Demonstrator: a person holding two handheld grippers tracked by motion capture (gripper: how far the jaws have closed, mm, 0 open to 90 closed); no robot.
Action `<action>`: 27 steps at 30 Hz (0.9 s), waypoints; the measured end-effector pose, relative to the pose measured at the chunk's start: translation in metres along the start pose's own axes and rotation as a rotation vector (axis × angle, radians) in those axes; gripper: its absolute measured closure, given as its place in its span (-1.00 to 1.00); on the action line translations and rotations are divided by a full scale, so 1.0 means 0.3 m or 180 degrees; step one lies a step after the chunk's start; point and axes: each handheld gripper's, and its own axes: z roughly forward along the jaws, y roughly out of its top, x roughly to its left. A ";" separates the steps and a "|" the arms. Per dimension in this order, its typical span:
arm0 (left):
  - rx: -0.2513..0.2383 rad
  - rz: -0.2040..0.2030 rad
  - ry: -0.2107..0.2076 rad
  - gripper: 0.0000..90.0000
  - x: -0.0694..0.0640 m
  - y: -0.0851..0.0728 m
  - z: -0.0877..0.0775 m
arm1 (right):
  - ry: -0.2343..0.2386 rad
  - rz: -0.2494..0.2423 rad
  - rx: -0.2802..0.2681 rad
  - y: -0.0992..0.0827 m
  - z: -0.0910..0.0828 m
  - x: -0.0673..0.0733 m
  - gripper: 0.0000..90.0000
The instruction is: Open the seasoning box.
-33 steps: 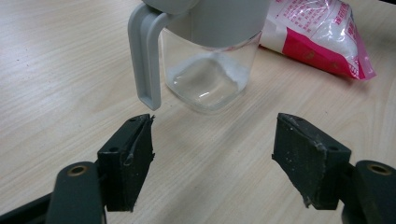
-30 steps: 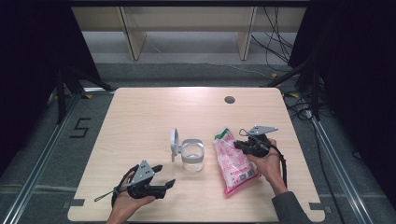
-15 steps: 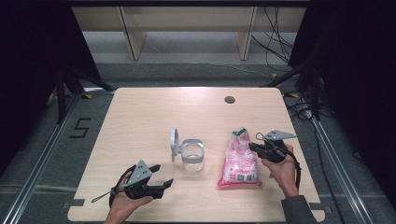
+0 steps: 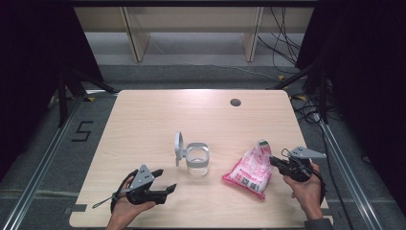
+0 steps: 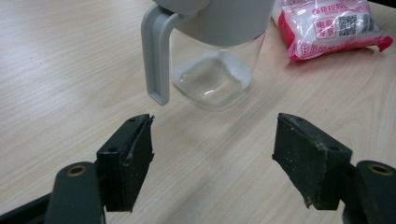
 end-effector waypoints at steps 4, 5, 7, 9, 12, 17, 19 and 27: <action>-0.0022 -0.0036 -0.0010 -0.39 0.005 0.000 -0.003 | -0.0050 0.0027 -0.0011 -0.020 -0.018 0.004 0.99; -0.0027 -0.0050 0.0005 -0.39 0.005 -0.001 -0.005 | 0.0005 0.0092 0.0024 -0.024 -0.026 0.008 0.98; -0.0062 -0.0059 0.0001 -0.39 0.006 0.003 -0.005 | -0.0001 0.0096 -0.0009 -0.033 -0.024 -0.003 0.94; -0.0047 -0.0044 -0.0003 -0.39 0.006 0.002 -0.006 | -0.0019 0.0293 0.0000 -0.039 -0.026 -0.002 0.73; -0.0037 -0.0054 -0.0027 -0.40 0.006 0.000 -0.001 | -0.0081 0.0457 -0.0010 -0.045 -0.011 -0.023 0.38; -0.0006 -0.0017 -0.0009 -0.40 0.007 0.000 0.001 | -0.0109 0.0617 0.0088 -0.049 0.011 -0.034 0.15; -0.0036 -0.0062 -0.0021 -0.40 0.005 0.002 0.002 | -0.0143 0.0605 0.0123 -0.046 0.017 -0.036 0.11; -0.0027 -0.0055 -0.0053 -0.40 0.007 0.000 0.008 | -0.0112 0.0601 0.0102 -0.034 0.064 -0.044 0.09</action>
